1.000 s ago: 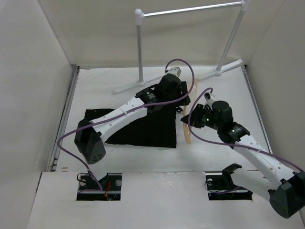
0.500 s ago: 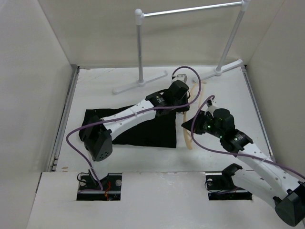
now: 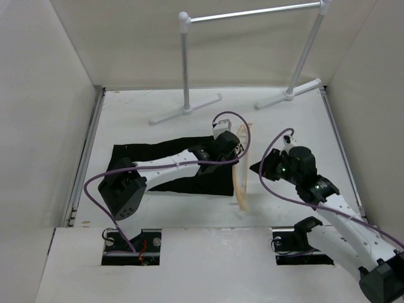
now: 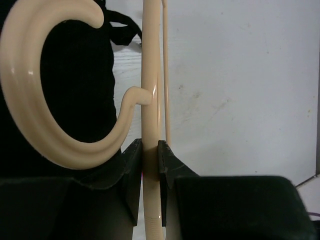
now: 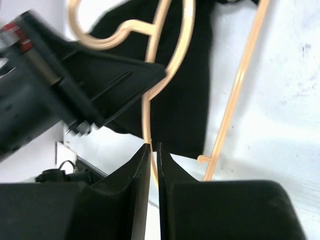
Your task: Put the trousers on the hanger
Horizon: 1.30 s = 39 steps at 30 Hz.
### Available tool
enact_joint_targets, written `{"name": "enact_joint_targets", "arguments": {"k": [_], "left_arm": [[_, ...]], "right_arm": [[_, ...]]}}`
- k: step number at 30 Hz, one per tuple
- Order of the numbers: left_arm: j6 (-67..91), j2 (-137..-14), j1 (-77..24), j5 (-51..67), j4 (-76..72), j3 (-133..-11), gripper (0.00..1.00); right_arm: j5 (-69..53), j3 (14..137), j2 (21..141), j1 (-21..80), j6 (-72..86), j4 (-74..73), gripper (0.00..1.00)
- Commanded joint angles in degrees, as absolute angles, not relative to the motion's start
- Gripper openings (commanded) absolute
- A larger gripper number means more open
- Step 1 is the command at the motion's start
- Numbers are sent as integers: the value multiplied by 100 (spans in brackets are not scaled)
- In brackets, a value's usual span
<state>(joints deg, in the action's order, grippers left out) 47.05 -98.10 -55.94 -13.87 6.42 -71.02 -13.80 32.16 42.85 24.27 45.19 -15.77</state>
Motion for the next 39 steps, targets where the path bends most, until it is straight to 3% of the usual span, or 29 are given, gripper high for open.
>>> {"name": "enact_joint_targets", "arguments": {"k": [1,6,16,25,27,31,39], "left_arm": [[5036,-9352,-5656,-1766,-271,-6699,1],[5141,-9369,-5656,-1863,-518,-6250,1],[5273,-9281,-5700,-1986,-659,-5748,2],[5317,-9141,-5638,-2039,-659,-5450,2],[5317,-9106,-5629,-2039,-659,-5406,2],[5309,-9000,-5585,-2048,-607,-5326,2],[5238,-8483,-5234,-2100,-431,-4817,2]], "right_arm": [[-1266,3252,4885,2474,4526,-1205,15],[-1195,3261,6080,2518,4474,-336,22],[-1336,3436,7988,2905,4807,1317,49],[-1388,3402,8858,3054,5018,1889,52],[-1572,3366,9043,3106,5185,2161,48],[-1714,3270,8966,3107,5563,2513,19],[-1565,3498,7911,2835,5423,1610,13]]}}
